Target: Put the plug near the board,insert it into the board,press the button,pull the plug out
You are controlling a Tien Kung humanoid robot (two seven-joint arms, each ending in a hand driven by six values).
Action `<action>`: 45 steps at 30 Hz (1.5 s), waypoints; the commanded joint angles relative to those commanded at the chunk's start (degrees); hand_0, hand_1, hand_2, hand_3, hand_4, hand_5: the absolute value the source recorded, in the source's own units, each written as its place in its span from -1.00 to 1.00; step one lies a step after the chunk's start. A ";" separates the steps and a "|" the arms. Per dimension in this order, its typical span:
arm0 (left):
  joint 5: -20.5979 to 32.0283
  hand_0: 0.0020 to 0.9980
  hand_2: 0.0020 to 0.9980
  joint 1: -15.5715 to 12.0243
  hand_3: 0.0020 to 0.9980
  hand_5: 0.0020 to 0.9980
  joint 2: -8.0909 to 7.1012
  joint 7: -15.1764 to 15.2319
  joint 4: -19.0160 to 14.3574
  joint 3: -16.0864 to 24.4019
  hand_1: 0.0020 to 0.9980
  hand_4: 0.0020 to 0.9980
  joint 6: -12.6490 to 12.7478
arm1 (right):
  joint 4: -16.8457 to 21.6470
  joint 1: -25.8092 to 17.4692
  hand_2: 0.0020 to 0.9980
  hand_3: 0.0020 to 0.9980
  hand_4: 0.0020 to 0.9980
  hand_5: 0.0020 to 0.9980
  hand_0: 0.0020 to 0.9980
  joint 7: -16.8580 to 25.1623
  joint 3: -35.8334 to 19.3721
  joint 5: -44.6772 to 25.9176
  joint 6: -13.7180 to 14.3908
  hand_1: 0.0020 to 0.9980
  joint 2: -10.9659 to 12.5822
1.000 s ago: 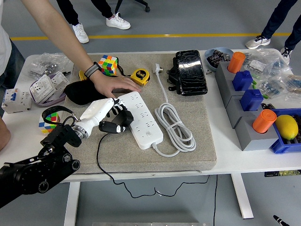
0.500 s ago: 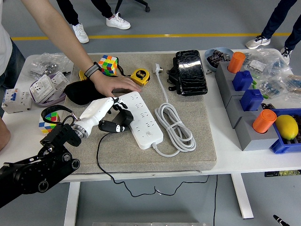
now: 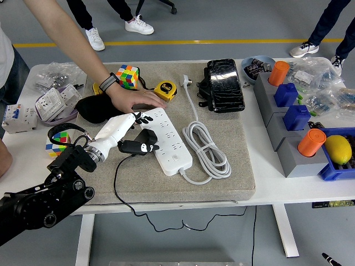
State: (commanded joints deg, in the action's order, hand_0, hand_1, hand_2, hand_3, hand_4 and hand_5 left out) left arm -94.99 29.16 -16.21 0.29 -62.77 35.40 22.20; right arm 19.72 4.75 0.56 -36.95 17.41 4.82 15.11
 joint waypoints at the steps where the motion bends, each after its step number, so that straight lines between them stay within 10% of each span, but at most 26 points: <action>1: 0.15 0.15 0.64 -0.39 0.64 -0.17 -0.08 0.46 -0.64 0.53 0.53 1.00 0.37 | -0.03 -0.03 0.25 0.11 0.96 0.11 0.14 -0.02 0.10 -0.03 -0.01 0.29 0.00; 7: 1.56 0.35 0.70 -2.81 0.68 0.12 -0.84 3.65 -3.67 2.76 0.61 1.00 2.54 | 0.00 -0.13 0.25 0.11 0.96 0.11 0.14 0.00 0.10 0.08 -0.04 0.29 -0.04; 17: 8.78 0.48 0.70 -9.13 0.67 0.17 -3.90 19.75 -7.00 4.04 0.65 0.99 7.80 | -0.02 -0.29 0.25 0.11 0.96 0.10 0.14 0.11 -0.13 0.22 -0.03 0.29 -0.05; 18: 8.71 0.55 0.71 -9.54 0.63 0.16 -4.07 20.22 -7.07 4.23 0.67 0.66 7.60 | 0.00 -0.29 0.25 0.11 0.96 0.10 0.14 0.12 -0.19 0.25 -0.04 0.29 -0.06; 45: 3.97 0.65 0.77 -12.32 0.65 0.17 -6.51 14.93 -5.16 4.76 0.75 0.63 2.74 | 0.12 0.21 0.25 0.11 0.96 0.10 0.14 0.32 -0.26 0.59 0.06 0.29 0.20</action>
State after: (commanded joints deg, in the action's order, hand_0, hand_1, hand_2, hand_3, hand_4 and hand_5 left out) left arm -91.02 16.85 -22.72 15.22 -67.93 40.16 24.95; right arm 19.84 4.97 0.88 -37.21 18.00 4.88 15.31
